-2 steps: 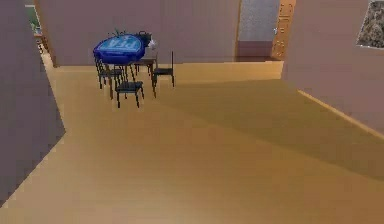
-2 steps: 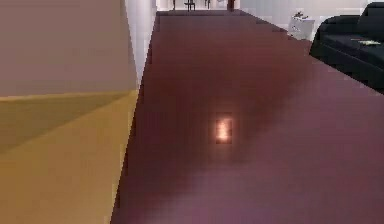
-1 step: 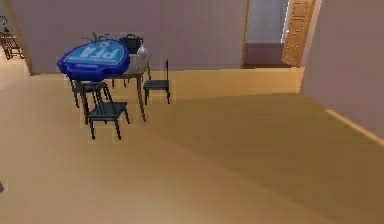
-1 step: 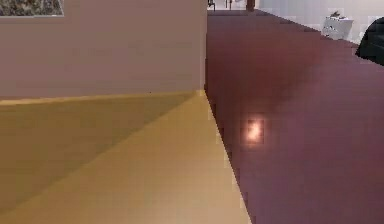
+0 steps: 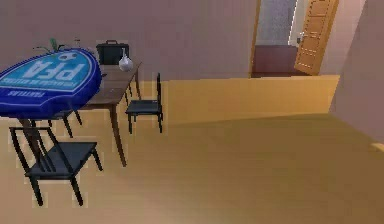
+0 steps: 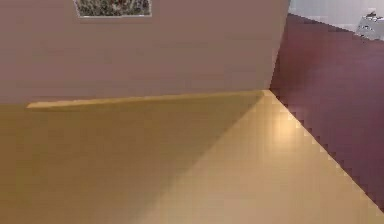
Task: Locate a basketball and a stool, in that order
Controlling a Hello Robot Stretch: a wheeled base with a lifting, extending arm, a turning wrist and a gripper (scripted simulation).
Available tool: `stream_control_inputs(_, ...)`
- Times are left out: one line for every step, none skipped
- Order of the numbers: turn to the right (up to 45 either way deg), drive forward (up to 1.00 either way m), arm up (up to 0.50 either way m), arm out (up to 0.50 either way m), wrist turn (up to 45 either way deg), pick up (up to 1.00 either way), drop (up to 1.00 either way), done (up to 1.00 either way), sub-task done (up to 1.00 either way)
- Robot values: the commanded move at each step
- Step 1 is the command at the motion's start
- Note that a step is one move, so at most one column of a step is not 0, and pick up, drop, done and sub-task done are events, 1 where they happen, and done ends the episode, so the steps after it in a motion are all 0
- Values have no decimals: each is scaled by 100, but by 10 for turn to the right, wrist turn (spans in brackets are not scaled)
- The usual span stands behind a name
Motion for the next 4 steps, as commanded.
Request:
stream_control_inputs(0, 100, 0, 0, 0, 0, 0, 0, 0)
stream_control_inputs(30, 0, 0, 0, 0, 0, 0, 0, 0)
stream_control_inputs(60, 0, 0, 0, 0, 0, 0, 0, 0)
stream_control_inputs(0, 100, 0, 0, 0, 0, 0, 0, 0)
